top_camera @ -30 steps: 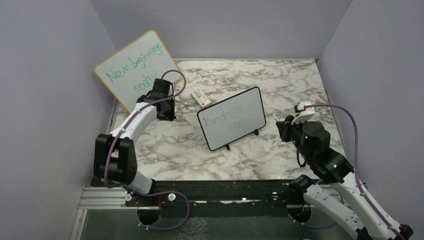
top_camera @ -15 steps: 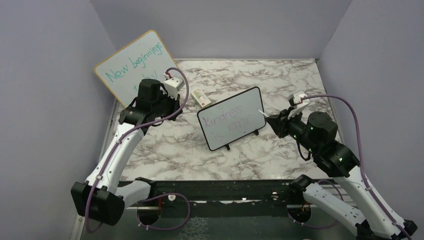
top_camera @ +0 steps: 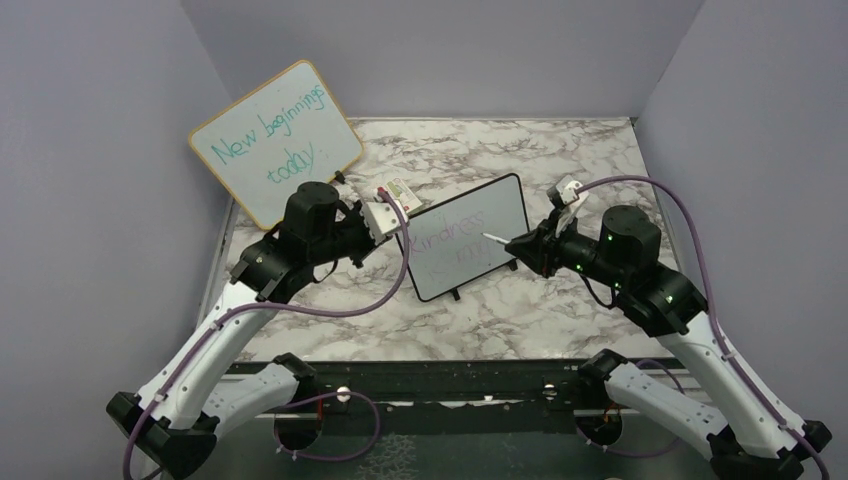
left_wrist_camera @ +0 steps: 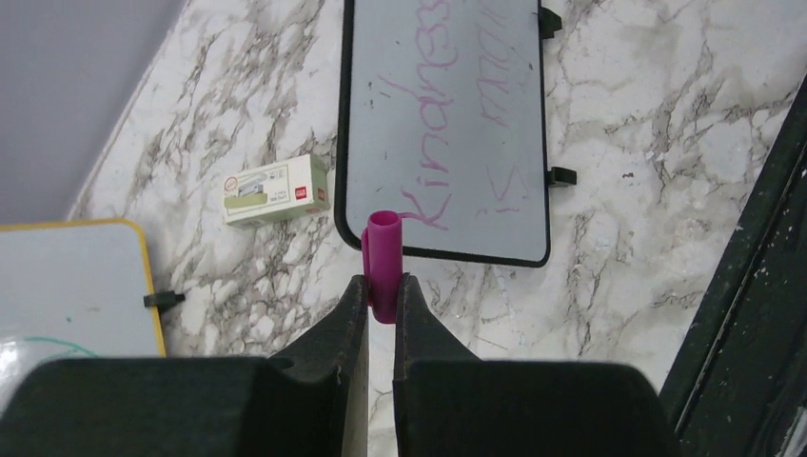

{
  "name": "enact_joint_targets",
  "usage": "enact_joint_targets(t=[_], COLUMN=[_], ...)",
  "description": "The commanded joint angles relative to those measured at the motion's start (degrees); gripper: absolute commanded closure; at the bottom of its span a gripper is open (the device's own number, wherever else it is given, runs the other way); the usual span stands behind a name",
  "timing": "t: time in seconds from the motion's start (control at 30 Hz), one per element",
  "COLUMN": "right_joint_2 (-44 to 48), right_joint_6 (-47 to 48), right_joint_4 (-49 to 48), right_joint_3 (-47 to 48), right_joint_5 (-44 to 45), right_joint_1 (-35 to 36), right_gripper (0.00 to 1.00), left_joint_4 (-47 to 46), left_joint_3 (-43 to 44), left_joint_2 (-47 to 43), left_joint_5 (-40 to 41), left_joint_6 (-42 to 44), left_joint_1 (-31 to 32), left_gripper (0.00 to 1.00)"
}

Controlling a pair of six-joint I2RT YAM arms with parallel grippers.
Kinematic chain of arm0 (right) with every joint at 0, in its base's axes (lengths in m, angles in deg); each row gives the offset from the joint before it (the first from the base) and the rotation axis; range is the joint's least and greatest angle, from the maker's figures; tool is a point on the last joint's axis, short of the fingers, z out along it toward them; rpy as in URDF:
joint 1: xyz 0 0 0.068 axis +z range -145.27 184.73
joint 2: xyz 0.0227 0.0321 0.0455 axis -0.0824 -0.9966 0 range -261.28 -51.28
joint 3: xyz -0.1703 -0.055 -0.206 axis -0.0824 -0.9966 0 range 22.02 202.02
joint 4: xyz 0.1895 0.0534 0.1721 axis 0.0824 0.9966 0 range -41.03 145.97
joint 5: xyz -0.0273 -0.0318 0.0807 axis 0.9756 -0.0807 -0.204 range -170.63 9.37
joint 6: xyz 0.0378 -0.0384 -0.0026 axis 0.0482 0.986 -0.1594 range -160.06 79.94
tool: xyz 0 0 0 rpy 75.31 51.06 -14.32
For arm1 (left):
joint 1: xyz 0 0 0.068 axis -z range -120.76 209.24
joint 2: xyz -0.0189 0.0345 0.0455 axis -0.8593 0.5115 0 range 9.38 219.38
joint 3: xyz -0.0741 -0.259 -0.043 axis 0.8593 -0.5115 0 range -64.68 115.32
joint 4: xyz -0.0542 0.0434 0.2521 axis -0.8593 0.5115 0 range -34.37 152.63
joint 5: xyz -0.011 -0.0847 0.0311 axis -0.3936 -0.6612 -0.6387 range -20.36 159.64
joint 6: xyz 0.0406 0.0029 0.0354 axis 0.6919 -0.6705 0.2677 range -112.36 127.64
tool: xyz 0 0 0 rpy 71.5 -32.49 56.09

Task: Write a sentence on the whiteboard
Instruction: Close the whiteboard marker at the center of the board.

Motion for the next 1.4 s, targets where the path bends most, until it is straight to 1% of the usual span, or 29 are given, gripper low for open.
enact_joint_targets(t=[0.0, 0.27, 0.4, 0.53, 0.93, 1.37], right_joint_2=[-2.01, -6.23, -7.71, -9.40, -13.76, -15.68], right_joint_6=[0.88, 0.92, 0.77, 0.42, -0.01, 0.95], right_joint_4=[-2.31, -3.83, -5.48, -6.70, -8.85, -7.08], right_joint_3=[2.60, 4.19, 4.18, 4.20, 3.43, 3.58], right_joint_5=[-8.58, -17.72, -21.50, -22.89, -26.62, -26.06], right_joint_1=[-0.11, -0.11, -0.08, -0.11, -0.07, -0.10], right_gripper=[1.00, 1.00, 1.00, 1.00, 1.00, 1.00], left_joint_4=[-0.61, -0.78, -0.74, -0.79, -1.47, -2.35], left_joint_3=[-0.56, -1.47, -0.80, -0.16, 0.78, 1.88], left_joint_2=[0.20, 1.40, 3.07, 4.40, 6.09, 6.79], left_joint_5=[2.39, 7.67, 9.13, 9.94, 10.29, 9.53], left_joint_6=[10.28, 20.06, 21.82, 23.23, 25.15, 24.28], left_joint_1=[4.89, 12.95, 15.16, 17.25, 20.08, 21.51], left_gripper=[1.00, 1.00, 1.00, 1.00, 1.00, 1.00])
